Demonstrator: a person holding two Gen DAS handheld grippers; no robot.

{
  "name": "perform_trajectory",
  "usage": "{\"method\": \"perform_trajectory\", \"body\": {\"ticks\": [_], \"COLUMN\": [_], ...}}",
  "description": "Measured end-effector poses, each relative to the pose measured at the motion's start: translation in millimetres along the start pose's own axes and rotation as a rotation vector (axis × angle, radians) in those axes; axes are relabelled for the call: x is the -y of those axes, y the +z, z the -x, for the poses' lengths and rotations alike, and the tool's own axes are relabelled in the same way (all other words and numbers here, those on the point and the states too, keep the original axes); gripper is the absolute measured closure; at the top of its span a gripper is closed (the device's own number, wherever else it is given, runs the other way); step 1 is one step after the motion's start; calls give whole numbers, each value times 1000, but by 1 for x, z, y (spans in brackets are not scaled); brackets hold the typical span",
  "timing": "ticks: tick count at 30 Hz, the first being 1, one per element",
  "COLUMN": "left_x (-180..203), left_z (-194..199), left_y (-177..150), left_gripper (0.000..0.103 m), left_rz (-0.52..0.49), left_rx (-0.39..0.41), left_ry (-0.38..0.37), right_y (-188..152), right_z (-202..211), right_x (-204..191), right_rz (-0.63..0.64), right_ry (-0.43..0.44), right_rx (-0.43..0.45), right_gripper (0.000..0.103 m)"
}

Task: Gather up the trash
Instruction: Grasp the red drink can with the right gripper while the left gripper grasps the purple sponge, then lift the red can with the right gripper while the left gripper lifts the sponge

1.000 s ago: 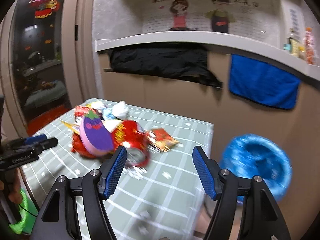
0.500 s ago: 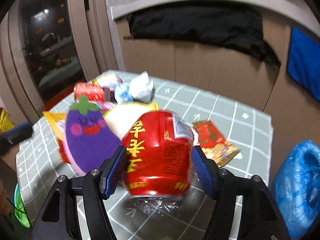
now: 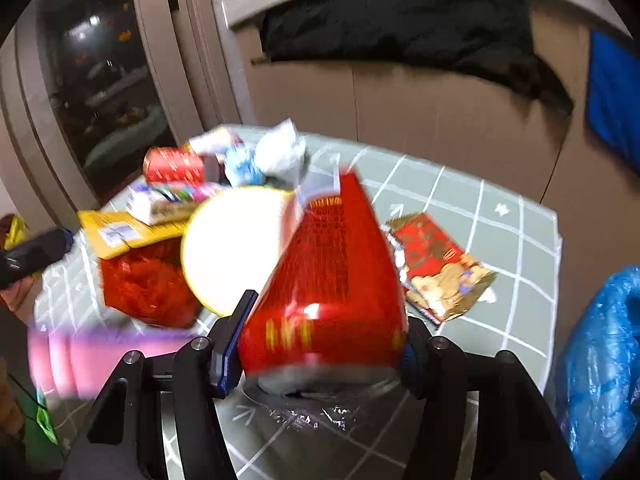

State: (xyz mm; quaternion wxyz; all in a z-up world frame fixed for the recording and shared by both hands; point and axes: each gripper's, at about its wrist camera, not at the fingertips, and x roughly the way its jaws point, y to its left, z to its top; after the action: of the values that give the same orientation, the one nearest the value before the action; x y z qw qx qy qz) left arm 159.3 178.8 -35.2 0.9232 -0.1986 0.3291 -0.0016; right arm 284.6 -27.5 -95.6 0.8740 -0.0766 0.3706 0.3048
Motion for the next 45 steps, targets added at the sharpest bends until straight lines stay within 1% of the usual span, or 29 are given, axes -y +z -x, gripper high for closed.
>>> {"method": "perform_trajectory", "body": {"ticks": [2, 3, 4, 6, 9, 12, 17, 19, 20, 22, 23, 25, 26, 27, 29, 31, 34, 37, 40, 42, 43, 45], "left_x": [2, 4, 6, 7, 9, 13, 34, 40, 41, 39, 37, 30, 26, 23, 21, 25, 36, 45, 48, 50, 53, 58], "left_z": [3, 5, 7, 9, 11, 13, 8, 1, -3, -10, -14, -22, -26, -29, -31, -30, -26, -24, -24, -23, -23, -18], "left_y": [-5, -8, -12, -19, -31, -47, -75, -82, -85, -86, -86, -85, -85, -86, -87, -89, -93, -97, -97, -96, -97, -97], "left_gripper": [58, 58, 58, 58, 58, 58, 58, 58, 58, 58, 57, 55, 54, 53, 51, 50, 50, 50, 50, 53, 56, 62], "left_rz": [-12, -21, -36, -61, -86, -109, -204, -218, -214, -190, -176, -123, -86, -53, -18, -28, -78, -115, -88, -91, -105, -134], "left_rx": [-5, -5, -7, -16, -52, -94, -174, -203, -214, -211, -213, -246, -278, -289, -323, -341, -367, -357, -363, -364, -356, -323], "left_ry": [-23, -27, -26, -17, -13, -53, -125, -133, -118, -70, -70, -102, -133, -154, -187, -199, -223, -190, -152, -139, -132, -116], "right_y": [-1, -3, -3, -7, -16, -26, -44, -45, -47, -50, -52, -58, -61, -64, -70, -76, -83, -90, -95, -98, -99, -99], "right_z": [14, 27, 27, 39, 57, 77, 114, 118, 122, 130, 134, 139, 141, 143, 145, 149, 155, 160, 165, 170, 171, 177], "right_x": [-1, -2, -2, 0, 1, 0, 1, 2, 3, 5, 6, 6, 7, 8, 10, 13, 18, 23, 25, 25, 25, 24], "right_rz": [11, 21, 21, 6, -11, -9, -19, -21, -23, -28, -31, -36, -40, -46, -58, -72, -93, -117, -133, -135, -134, -129], "right_ry": [-12, -33, -33, -40, -53, -66, -91, -92, -93, -89, -88, -90, -91, -91, -91, -95, -107, -109, -115, -119, -120, -126], "right_rx": [24, 41, 41, 49, 64, 86, 137, 139, 140, 143, 145, 149, 149, 149, 143, 146, 150, 150, 153, 160, 164, 175], "right_gripper": [46, 46, 46, 46, 46, 46, 46, 46, 46, 46, 46, 46, 46, 46, 46, 46, 46, 46, 46, 46, 46, 46]}}
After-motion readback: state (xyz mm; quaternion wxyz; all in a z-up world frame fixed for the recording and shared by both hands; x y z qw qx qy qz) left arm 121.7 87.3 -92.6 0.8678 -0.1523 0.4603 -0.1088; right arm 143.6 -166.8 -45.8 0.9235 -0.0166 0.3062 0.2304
